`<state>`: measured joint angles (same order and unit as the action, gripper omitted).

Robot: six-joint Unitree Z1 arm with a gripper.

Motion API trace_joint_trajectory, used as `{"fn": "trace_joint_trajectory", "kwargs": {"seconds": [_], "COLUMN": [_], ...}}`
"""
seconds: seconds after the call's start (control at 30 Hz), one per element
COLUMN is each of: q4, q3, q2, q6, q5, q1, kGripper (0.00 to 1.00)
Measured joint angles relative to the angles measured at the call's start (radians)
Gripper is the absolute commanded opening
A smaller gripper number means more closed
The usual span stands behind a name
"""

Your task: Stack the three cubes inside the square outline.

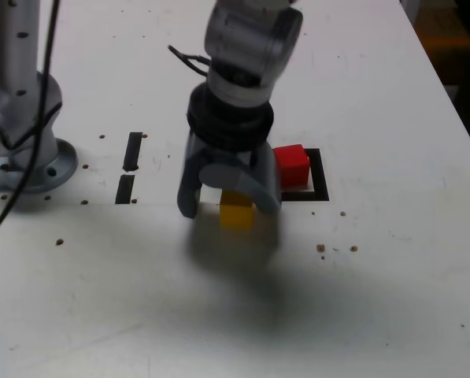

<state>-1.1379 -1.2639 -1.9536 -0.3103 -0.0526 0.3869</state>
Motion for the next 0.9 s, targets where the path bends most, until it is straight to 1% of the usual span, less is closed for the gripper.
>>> {"fn": "trace_joint_trajectory", "kwargs": {"seconds": [0.2, 0.23, 0.37, 0.47, 0.5, 0.63, 0.8, 0.9], "q4": [0.008, 0.008, 0.011, 0.010, 0.010, 0.007, 0.001, -0.030], "q3": [-0.012, -0.015, -0.026, -0.029, -0.030, -0.034, -0.036, -0.057], "q2": [-0.012, -0.012, -0.015, -0.015, -0.015, -0.015, -0.015, -0.014], "q6": [0.015, 0.015, 0.014, 0.013, 0.012, 0.011, 0.011, 0.012], "q5": [0.002, 0.004, 0.004, 0.007, 0.009, 0.013, 0.007, 0.013], "q1": [-0.006, -0.011, -0.025, -0.032, -0.035, -0.048, -0.051, -0.053], "kGripper": [0.65, 0.58, 0.40, 0.30, 0.27, 0.22, 0.15, 0.11]}}
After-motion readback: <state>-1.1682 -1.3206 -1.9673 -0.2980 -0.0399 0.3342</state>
